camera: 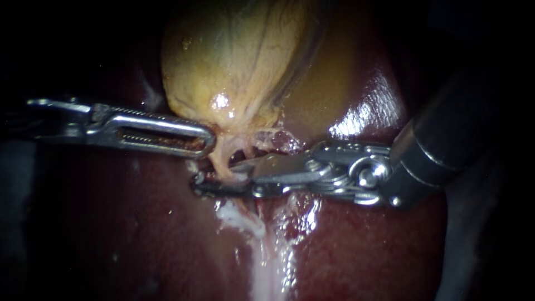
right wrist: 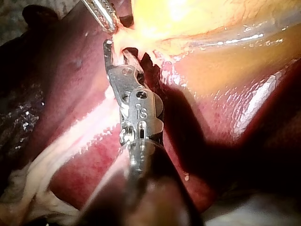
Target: Going back third clip left tube
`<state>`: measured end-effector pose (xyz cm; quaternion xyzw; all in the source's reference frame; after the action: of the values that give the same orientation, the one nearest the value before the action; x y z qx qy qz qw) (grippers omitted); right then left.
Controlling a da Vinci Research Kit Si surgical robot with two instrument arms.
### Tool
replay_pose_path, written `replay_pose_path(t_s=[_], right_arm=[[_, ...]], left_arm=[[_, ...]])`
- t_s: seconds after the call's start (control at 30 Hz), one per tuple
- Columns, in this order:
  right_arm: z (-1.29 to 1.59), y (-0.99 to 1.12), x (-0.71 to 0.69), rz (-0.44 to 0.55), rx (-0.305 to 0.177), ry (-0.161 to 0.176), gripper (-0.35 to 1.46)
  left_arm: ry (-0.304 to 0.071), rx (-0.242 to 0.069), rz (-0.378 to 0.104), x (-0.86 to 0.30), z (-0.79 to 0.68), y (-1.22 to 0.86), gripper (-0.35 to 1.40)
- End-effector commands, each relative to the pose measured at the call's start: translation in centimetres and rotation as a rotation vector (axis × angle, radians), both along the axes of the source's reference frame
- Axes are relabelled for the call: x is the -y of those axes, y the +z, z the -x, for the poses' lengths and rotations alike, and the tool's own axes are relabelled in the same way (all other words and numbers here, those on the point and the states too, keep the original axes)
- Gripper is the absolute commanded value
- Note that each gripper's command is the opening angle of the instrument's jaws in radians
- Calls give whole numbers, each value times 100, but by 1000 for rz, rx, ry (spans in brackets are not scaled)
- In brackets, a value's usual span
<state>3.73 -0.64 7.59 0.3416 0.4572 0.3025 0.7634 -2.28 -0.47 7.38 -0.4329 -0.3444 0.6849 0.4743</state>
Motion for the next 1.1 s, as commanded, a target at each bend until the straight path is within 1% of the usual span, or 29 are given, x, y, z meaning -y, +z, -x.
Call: replay_pose_path(t_s=[0.03, 0.3, 0.33, 0.37, 0.43, 0.47, 0.53, 0.63, 0.83, 1.1], right_arm=[[0, 0, 0, 0, -1, 0, -35], [1, -1, 1, -2, -1, -5, -35], [1, -1, 1, -9, -8, -1, -19], [0, -1, 1, 20, -22, 1, -1], [0, -1, -1, 28, -40, 22, 34], [0, 0, -2, 28, -42, 24, 43], [1, 1, -2, 33, -43, 22, 46], [4, 2, -3, 67, -33, 35, 49], [15, -2, -4, 75, -38, 27, 50], [42, -18, -4, 72, -51, 10, 50]], left_arm=[[0, 0, 0, 0, 0, 0, -35], [0, 0, 0, 0, 0, 0, -35], [0, 0, 0, 0, 0, 0, -35], [0, 0, 0, 0, 0, 0, -35], [0, 0, 0, 0, 0, 0, -35], [0, 1, 0, 0, 0, 0, -35], [0, 1, 0, 0, 0, 0, -35], [0, 1, 0, 0, 0, 0, -35], [0, 1, 0, 0, 0, 0, -35], [1, 1, 0, -1, -1, 1, -35]])
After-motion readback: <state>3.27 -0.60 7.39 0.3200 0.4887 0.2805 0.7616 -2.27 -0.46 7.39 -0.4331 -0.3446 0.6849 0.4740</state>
